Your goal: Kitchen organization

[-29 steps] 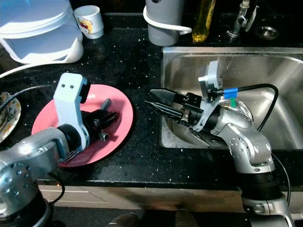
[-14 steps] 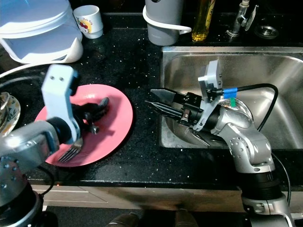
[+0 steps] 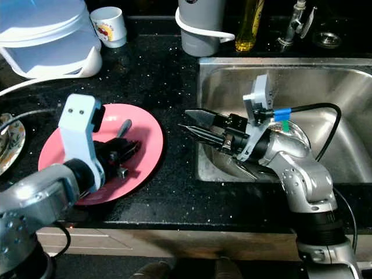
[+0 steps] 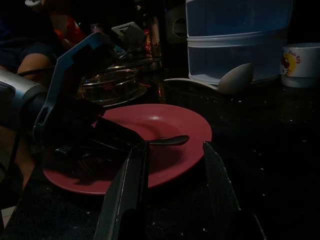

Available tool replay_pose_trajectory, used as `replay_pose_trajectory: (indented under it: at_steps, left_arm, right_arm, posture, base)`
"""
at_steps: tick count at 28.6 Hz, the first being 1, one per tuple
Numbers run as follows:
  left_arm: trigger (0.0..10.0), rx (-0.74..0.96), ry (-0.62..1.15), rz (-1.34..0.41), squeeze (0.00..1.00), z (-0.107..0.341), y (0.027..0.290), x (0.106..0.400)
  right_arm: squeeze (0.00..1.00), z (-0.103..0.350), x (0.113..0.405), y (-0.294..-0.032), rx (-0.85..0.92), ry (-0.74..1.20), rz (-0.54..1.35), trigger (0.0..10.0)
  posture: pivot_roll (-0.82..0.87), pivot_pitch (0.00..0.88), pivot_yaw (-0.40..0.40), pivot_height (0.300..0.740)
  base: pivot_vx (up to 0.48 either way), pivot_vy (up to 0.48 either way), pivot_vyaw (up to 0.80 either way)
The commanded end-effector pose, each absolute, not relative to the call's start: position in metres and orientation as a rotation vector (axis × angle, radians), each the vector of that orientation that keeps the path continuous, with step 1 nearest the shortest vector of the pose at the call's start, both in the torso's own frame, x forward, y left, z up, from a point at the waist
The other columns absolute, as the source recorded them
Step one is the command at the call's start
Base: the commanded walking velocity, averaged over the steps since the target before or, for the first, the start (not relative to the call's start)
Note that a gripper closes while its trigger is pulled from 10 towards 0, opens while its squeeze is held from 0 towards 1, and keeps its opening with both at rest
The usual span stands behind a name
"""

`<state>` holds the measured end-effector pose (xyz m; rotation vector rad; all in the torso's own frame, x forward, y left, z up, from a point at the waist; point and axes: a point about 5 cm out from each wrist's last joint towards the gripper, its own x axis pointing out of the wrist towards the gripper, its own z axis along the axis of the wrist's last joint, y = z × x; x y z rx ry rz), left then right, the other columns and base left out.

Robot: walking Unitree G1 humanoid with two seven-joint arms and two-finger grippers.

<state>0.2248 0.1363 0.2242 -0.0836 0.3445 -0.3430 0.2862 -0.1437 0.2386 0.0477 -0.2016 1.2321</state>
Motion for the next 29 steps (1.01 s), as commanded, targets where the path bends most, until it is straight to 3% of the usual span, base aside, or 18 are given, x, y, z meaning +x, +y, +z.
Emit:
replay_pose_trajectory:
  at_steps: [1, 7, 24, 29]
  left_arm:
    - [10.0, -0.068, 0.383, -0.313, 0.0, 0.222, 0.143, 0.228]
    - [10.0, -0.044, 0.335, -0.219, 0.0, 0.238, 0.164, 0.237]
    - [10.0, -0.091, 0.366, -0.211, 0.0, 0.222, 0.157, 0.219]
    - [10.0, -0.061, 0.364, -0.118, 0.0, 0.222, 0.173, 0.214]
  right_arm:
    - [0.0, 0.237, 0.287, -0.143, 0.041, -0.201, 1.234, 10.0]
    - [0.0, 0.236, 0.287, -0.142, 0.042, -0.202, 1.237, 10.0]
    - [0.0, 0.236, 0.289, -0.143, 0.044, -0.199, 1.244, 10.0]
    - [0.0, 0.234, 0.29, -0.141, 0.051, -0.198, 1.252, 10.0]
  posture:
    - [0.1, 0.145, -0.01, 0.74]
    - [0.1, 0.134, -0.009, 0.74]
    - [0.12, 0.133, -0.021, 0.74]
    - [0.14, 0.133, -0.027, 0.74]
  base:
    - [0.0, 0.0, 0.0]
    - [0.0, 0.0, 0.0]
    - [0.0, 0.0, 0.0]
    - [0.0, 0.0, 0.0]
